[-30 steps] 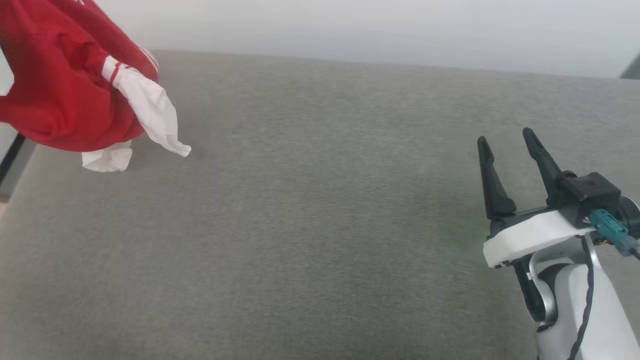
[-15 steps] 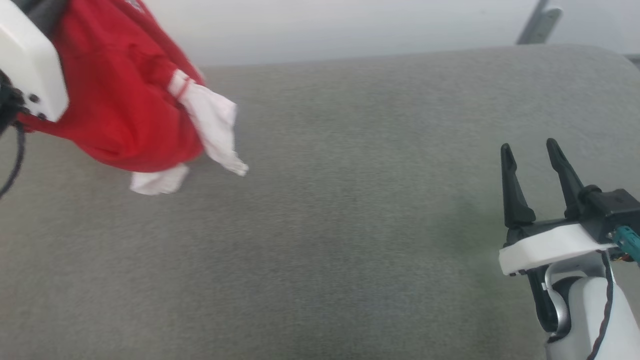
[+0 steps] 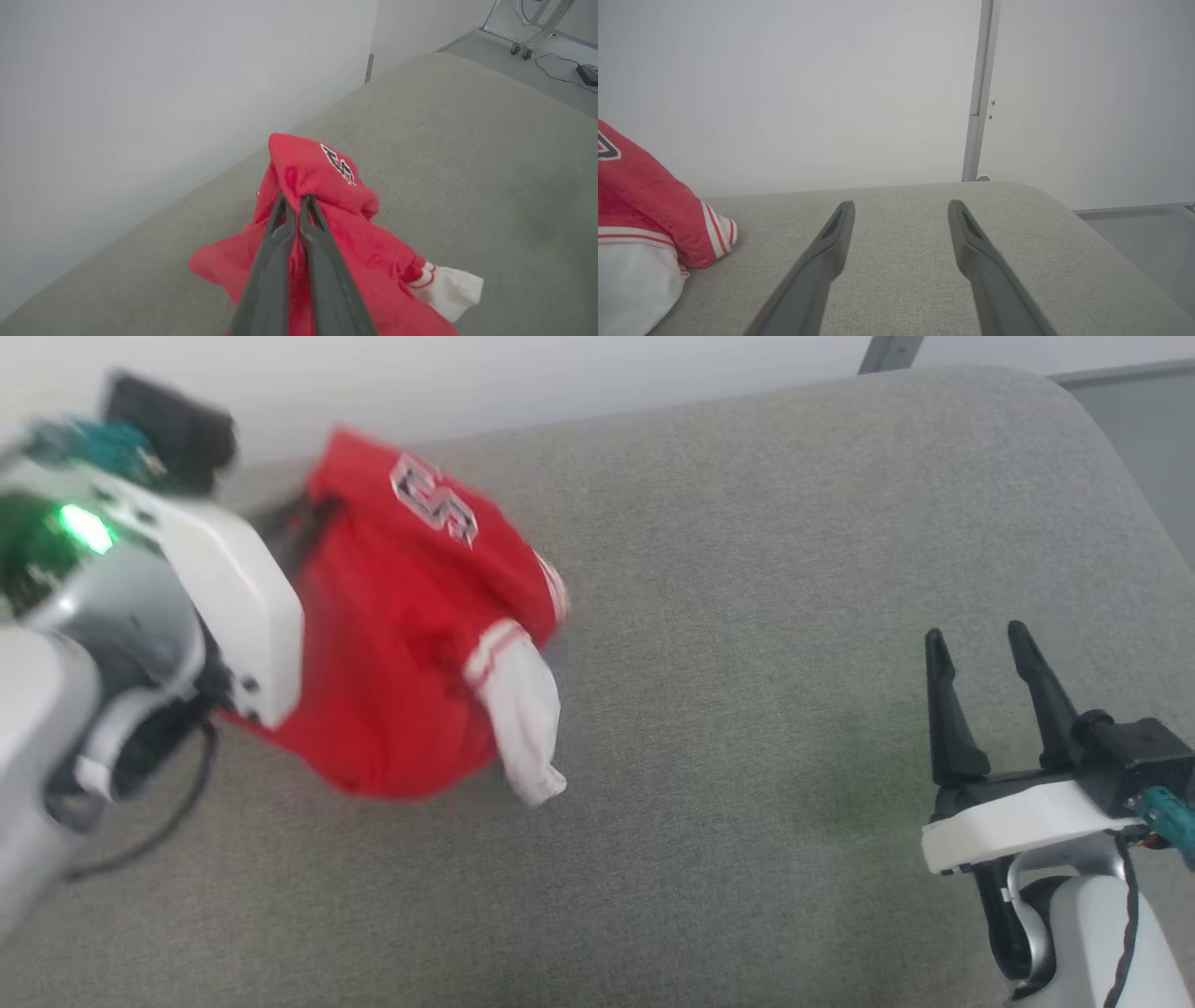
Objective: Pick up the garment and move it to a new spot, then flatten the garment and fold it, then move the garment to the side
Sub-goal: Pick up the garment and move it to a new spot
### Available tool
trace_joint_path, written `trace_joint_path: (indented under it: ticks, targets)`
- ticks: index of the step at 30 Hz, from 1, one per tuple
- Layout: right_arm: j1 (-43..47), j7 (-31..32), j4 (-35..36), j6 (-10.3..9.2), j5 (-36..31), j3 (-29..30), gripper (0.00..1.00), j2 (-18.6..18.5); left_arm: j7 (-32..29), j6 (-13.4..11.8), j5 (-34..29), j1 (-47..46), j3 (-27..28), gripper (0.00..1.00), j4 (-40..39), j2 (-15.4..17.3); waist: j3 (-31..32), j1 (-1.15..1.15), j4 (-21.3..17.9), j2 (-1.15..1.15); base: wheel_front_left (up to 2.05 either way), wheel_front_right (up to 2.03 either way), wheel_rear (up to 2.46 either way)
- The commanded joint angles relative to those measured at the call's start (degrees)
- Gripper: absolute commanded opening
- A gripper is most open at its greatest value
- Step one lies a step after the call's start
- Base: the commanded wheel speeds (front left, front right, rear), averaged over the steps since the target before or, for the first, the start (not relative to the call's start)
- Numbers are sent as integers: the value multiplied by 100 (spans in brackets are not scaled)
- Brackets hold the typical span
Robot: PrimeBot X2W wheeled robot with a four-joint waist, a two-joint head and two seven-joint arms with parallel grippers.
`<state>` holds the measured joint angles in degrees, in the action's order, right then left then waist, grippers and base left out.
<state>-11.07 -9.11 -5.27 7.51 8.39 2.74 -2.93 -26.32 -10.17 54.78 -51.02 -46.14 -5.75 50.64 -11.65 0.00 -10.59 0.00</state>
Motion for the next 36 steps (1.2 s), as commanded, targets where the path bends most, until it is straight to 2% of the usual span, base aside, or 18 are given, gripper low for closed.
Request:
trace_joint_path:
  ticks: [1,4,7,14,25,26,27,28,33,36]
  targets:
    - [37,-49,-19,-4,52,-18,100,6,-17,-70,132,136,-16,0,48,-53,-18,0,-24,0,0,0,0]
    - [28,-111,-104,-4,125,-94,100,7,63,-136,190,486,-156,0,324,-159,-53,0,-62,0,0,0,0]
    - [-24,-177,-198,-4,171,-165,100,5,135,-49,248,778,-340,0,723,-316,-100,0,-88,0,0,0,0]
    - [-134,-325,-383,-4,280,-268,100,5,302,269,293,1134,-677,0,1730,-736,-214,0,-144,0,0,0,0]
    - [-299,-458,-563,-4,302,-319,100,5,421,761,239,1106,-983,0,3083,-1269,-276,0,-164,0,0,0,0]
    - [-308,-464,-573,-4,297,-310,100,5,487,806,231,1070,-969,25,3159,-1309,-267,0,-151,0,0,0,0]
    - [-310,-470,-586,-4,286,-293,100,4,552,850,278,1036,-926,76,3222,-1365,-250,0,-130,0,0,0,0]
    - [-308,-471,-597,-4,272,-277,100,5,608,899,273,994,-917,99,3270,-1394,-223,0,-105,0,0,0,0]
    - [-269,-431,-631,-4,208,-180,100,6,1039,1157,188,830,-816,100,3225,-1427,-32,0,61,0,0,0,0]
    - [-250,-403,-608,-4,194,-146,100,5,1417,1213,225,833,-657,100,3217,-1426,99,0,182,0,0,0,0]
